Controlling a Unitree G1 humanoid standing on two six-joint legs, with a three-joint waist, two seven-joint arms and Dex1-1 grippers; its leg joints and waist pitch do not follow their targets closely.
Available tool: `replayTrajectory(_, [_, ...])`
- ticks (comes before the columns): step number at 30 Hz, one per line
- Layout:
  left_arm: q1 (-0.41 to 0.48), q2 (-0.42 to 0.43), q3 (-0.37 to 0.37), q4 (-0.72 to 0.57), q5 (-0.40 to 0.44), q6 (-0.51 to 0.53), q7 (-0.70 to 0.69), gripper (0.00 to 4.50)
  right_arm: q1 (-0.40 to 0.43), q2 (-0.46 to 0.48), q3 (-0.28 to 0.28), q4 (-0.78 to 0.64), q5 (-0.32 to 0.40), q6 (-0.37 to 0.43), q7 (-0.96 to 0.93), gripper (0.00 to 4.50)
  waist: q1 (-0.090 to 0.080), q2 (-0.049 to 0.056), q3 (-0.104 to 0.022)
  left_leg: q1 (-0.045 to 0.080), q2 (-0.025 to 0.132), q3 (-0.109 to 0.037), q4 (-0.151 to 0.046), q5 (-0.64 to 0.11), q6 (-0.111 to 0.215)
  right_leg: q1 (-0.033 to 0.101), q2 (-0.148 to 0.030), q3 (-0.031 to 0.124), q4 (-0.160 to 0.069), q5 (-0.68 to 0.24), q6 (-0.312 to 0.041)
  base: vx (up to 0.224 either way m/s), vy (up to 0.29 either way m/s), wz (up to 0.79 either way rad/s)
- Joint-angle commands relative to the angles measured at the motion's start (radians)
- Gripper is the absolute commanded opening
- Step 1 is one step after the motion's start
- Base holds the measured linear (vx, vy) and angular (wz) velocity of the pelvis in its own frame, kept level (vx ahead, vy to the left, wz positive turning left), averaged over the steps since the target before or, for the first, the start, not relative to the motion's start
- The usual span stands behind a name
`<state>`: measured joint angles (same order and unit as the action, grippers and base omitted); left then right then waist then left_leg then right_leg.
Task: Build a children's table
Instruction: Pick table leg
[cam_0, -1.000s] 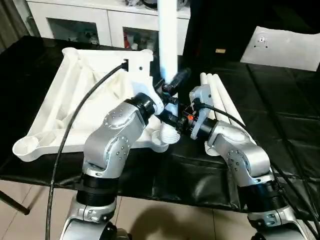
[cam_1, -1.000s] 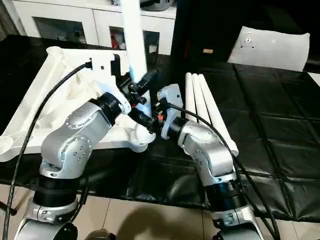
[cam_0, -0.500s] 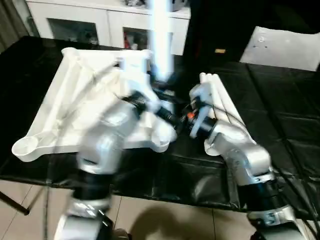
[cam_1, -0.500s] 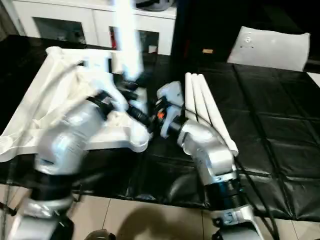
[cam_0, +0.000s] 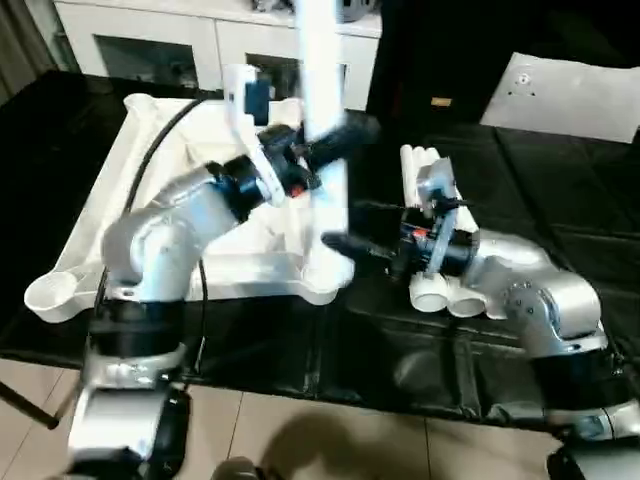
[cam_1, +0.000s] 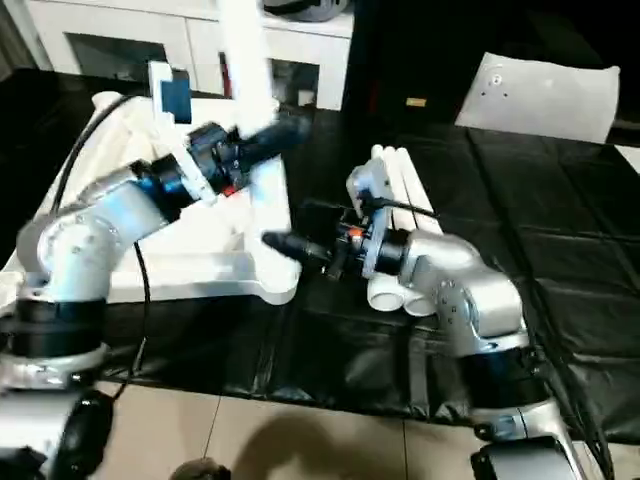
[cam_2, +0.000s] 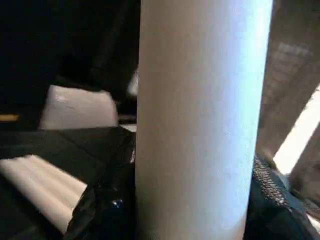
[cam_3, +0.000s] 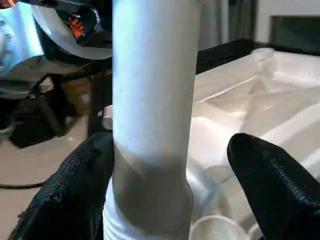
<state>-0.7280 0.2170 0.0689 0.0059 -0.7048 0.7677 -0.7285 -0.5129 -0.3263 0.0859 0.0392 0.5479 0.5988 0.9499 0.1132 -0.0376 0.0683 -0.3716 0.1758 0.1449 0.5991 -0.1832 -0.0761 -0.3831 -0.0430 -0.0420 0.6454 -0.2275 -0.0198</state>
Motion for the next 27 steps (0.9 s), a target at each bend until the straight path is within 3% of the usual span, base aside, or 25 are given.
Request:
replayTrajectory(1, [-0.039,0.013,-0.049,-0.024,-0.027,0.018,-0.09,1.89,-0.031,-0.012,-0.011,-0.021,0.035,0.024,0.03,3.85,0.002,-0.008,-0.072,0.007,0.043,0.001,-0.06,-0.051,0.039,0.055,-0.089,0.047,-0.076,-0.053,-0.187,0.0,0.0,0.0])
replayTrajectory(2, [-0.044,0.017,-0.057,-0.024,-0.03,0.018,-0.106,1.89,-0.033,-0.013,-0.01,-0.024,0.045,0.028,0.042,3.59,0.003,-0.008,-0.072,0.008,0.041,0.001,-0.059,-0.053,0.039,0.055,-0.089,0.047,-0.077,-0.056,-0.188,0.0,0.0,0.0])
replayTrajectory(5, [-0.054,0.018,-0.071,-0.023,-0.038,0.017,-0.132,1.89,-0.032,-0.014,-0.002,-0.036,0.067,0.044,0.074,3.52,0.004,-0.009,-0.073,0.007,0.044,0.002,-0.059,-0.049,0.037,0.056,-0.092,0.047,-0.076,-0.043,-0.195,0.0,0.0,0.0])
replayTrajectory(7, [-0.057,0.012,-0.076,-0.026,-0.042,0.01,-0.151,1.89,-0.024,-0.014,0.007,-0.048,0.074,0.051,0.087,3.13,0.006,-0.007,-0.073,0.006,0.043,0.002,-0.059,-0.039,0.035,0.057,-0.092,0.047,-0.074,-0.034,-0.193,0.0,0.0,0.0])
replayTrajectory(10, [-0.057,0.013,-0.076,-0.026,-0.041,0.008,-0.16,1.89,-0.023,-0.012,0.007,-0.05,0.073,0.054,0.087,3.09,0.005,-0.009,-0.073,0.005,0.043,0.002,-0.059,-0.042,0.031,0.057,-0.092,0.047,-0.076,-0.037,-0.193,0.0,0.0,0.0])
replayTrajectory(17, [-0.062,0.012,-0.083,-0.005,-0.036,-0.009,-0.186,1.89,-0.013,-0.014,0.009,-0.056,0.08,0.063,0.087,2.33,0.004,-0.009,-0.074,0.005,0.043,0.002,-0.059,-0.038,0.029,0.058,-0.091,0.047,-0.075,-0.03,-0.191,0.0,0.0,0.0])
replayTrajectory(22, [-0.061,0.017,-0.085,0.001,-0.03,-0.014,-0.191,1.89,-0.009,-0.014,0.011,-0.062,0.078,0.065,0.088,1.96,0.005,-0.009,-0.074,0.006,0.043,0.002,-0.059,-0.04,0.028,0.057,-0.091,0.046,-0.075,-0.036,-0.188,0.0,0.0,0.0])
replayTrajectory(27, [-0.055,0.022,-0.086,0.0,-0.019,-0.01,-0.179,1.88,-0.007,-0.005,0.011,-0.061,0.077,0.058,0.079,1.91,0.005,-0.01,-0.074,0.006,0.042,0.002,-0.059,-0.041,0.027,0.058,-0.091,0.047,-0.076,-0.049,-0.185,0.0,0.0,0.0])
